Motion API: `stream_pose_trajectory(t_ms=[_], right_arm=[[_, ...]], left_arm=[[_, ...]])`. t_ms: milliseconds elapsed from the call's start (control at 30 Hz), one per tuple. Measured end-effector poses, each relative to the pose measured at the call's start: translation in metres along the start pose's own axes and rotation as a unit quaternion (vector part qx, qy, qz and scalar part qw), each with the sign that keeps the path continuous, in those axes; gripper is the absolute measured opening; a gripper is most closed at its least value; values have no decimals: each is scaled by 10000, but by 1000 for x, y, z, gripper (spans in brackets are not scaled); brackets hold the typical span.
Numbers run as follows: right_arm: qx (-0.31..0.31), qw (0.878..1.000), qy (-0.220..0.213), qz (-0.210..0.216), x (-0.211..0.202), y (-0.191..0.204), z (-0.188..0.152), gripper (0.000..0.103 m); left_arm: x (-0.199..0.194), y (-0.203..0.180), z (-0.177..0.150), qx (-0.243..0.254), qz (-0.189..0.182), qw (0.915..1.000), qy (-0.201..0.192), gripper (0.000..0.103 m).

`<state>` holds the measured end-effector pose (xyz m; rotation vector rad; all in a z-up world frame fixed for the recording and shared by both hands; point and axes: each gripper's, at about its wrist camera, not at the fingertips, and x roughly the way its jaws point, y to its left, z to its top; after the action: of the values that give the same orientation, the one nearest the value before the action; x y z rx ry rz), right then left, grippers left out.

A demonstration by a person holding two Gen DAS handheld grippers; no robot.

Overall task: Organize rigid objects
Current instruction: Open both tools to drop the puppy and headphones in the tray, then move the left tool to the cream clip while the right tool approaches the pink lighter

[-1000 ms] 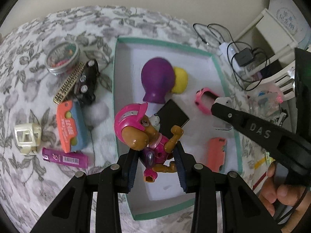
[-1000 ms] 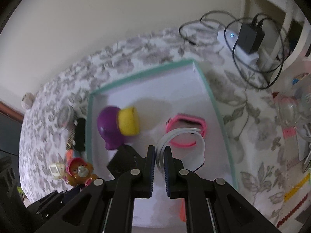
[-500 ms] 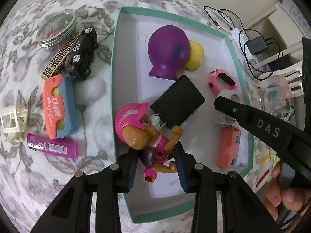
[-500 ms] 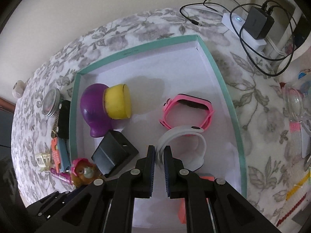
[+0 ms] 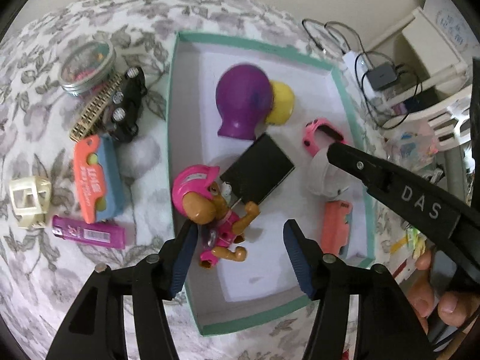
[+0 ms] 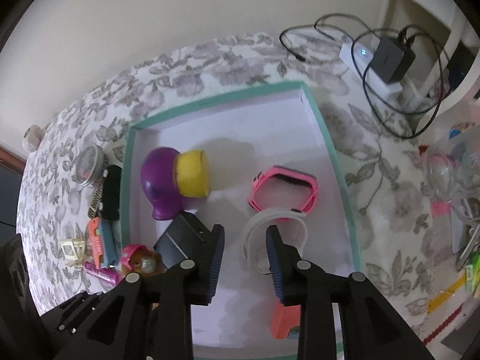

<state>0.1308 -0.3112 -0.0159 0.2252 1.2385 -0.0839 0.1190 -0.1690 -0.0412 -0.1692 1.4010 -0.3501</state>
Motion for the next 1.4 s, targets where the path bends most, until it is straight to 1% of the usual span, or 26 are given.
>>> stream_pose_trajectory(t_ms=[233, 267, 300, 333, 367, 433, 500, 533, 633, 667, 800, 867, 900, 1000, 1100, 1200, 1233, 1267, 1333, 1400], right_arm=[[-134, 9990, -412, -103, -33, 8, 6, 32], [-155, 9988, -446, -119, -36, 8, 7, 36], [-177, 9985, -492, -148, -39, 10, 7, 40], [-197, 9982, -536, -181, -42, 11, 7, 47], [-220, 9979, -576, -211, -45, 12, 7, 49], [-262, 9975, -607, -231, -47, 14, 8, 49], [-283, 9974, -620, -238, -47, 15, 8, 55], [-294, 9973, -627, -254, -47, 16, 8, 61], [-339, 9970, -629, -288, -45, 18, 8, 64], [-345, 9970, -626, -294, -44, 18, 8, 67], [-398, 9969, -596, -316, -38, 21, 8, 72], [-456, 9964, -621, -343, -38, 24, 8, 77], [-472, 9963, -636, -346, -38, 25, 8, 79], [-516, 9956, -705, -340, -39, 27, 8, 81], [-496, 9953, -761, -342, -40, 28, 8, 86], [-494, 9951, -797, -324, -40, 28, 9, 88], [-502, 9949, -811, -334, -40, 30, 9, 91], [-515, 9947, -821, -347, -40, 31, 8, 96], [-563, 9942, -838, -362, -39, 34, 8, 102], [-614, 9939, -844, -351, -39, 37, 8, 102]], left_arm=[[-39, 10, 8, -165, -232, 9986, -449, 61], [-43, 12, 8, -204, -240, 9982, -510, 61], [-48, 15, 8, -252, -227, 9977, -578, 63], [-53, 18, 9, -318, -193, 9971, -660, 68], [-57, 22, 10, -387, -154, 9964, -735, 70], [-66, 32, 11, -543, -25, 9945, -890, 74], [-72, 40, 12, -672, 110, 9925, -1016, 76], [-75, 44, 13, -760, 181, 9911, -1076, 77], [-78, 55, 15, -1011, 339, 9869, -1208, 84], [-79, 60, 15, -1093, 389, 9853, -1253, 84], [-84, 75, 15, -1389, 534, 9788, -1407, 86], [-85, 80, 15, -1483, 574, 9764, -1461, 90], [-87, 84, 15, -1551, 592, 9747, -1497, 95], [-90, 91, 15, -1689, 602, 9714, -1558, 96], [-93, 100, 15, -1831, 614, 9681, -1598, 99], [-98, 109, 15, -1946, 717, 9636, -1685, 103], [-100, 112, 15, -1970, 753, 9624, -1712, 103], [-101, 115, 15, -2001, 782, 9610, -1741, 103], [-105, 122, 15, -2072, 769, 9585, -1800, 103], [-110, 129, 16, -2143, 731, 9565, -1841, 103]])
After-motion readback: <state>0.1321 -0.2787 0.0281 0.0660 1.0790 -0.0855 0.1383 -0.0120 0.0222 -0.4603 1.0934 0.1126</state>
